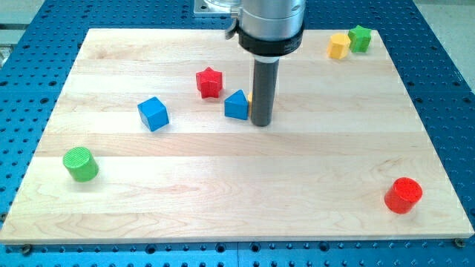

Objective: Push the blue cube into the blue triangle

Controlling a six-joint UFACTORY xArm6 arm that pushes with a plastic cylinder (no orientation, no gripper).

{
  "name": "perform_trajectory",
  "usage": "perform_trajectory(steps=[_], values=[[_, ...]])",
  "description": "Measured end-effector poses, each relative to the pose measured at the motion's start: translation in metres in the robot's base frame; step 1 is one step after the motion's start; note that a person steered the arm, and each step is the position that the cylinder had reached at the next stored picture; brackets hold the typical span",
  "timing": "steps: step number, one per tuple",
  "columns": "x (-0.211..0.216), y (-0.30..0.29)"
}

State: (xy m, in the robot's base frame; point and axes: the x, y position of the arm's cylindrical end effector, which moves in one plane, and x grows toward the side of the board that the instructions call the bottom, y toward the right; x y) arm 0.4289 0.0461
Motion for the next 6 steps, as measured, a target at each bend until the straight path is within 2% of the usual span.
perform_trajectory(steps=[1,2,3,4,5,6], values=[[0.075,-0.024],[0.083,-0.147],[0.056,-0.207],[0.018,-0.223],[-0.019,-0.153],[-0.028,-0.104]])
